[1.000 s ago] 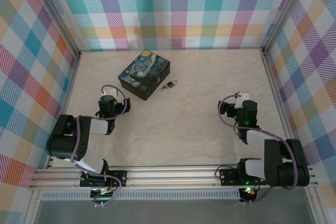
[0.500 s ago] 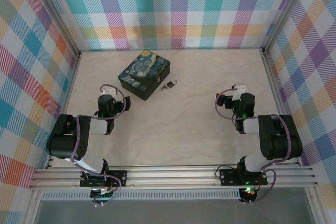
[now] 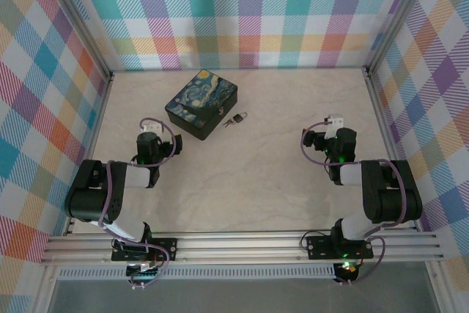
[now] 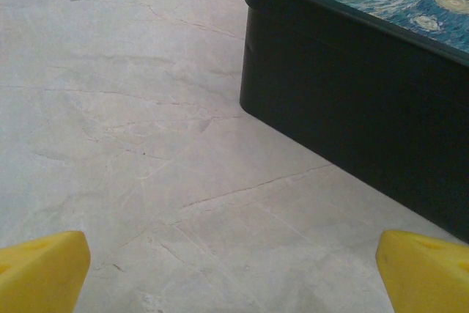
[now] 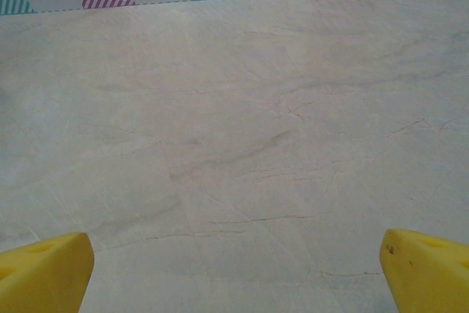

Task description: Unlock the padlock with the key

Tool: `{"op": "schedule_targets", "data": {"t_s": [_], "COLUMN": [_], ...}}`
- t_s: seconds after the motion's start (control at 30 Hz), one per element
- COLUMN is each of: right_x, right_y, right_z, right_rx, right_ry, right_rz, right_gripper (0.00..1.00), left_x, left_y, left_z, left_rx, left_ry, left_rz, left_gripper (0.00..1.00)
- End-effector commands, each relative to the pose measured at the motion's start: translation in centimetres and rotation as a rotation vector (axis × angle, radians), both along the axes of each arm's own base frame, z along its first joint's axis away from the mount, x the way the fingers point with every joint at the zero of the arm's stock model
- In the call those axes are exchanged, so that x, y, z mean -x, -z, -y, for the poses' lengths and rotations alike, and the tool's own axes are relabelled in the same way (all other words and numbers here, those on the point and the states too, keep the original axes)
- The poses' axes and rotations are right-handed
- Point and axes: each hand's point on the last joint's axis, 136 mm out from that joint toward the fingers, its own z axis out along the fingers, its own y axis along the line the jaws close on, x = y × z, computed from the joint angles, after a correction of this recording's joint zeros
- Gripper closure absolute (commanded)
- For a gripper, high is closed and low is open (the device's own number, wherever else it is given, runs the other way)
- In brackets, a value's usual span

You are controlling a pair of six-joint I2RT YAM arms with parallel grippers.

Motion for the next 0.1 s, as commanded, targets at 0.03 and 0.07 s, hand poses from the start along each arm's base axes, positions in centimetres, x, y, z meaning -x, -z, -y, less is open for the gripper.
{"op": "schedule_targets", "data": {"t_s": [0.03,0.07], "right_x": [-0.10,-0.11], "right_y": [-0.03,-0.06], "right_z": [0.11,0.11], "right_rx": [-0.008,-0.008], "right_ry": [0.003,0.002], "right_rz": [0.001,0.001], "right_gripper": [0.00,0.00], "left_x": [-0.85,-0.84], "left_y": [-1.34,-1.31], "left_z": [0.05,0.07], "left_rx": [-0.001,-0.001], "left_ry": [0.012,0.012], "left_rz": [0.050,0.049], "left_gripper": [0.00,0.00]}}
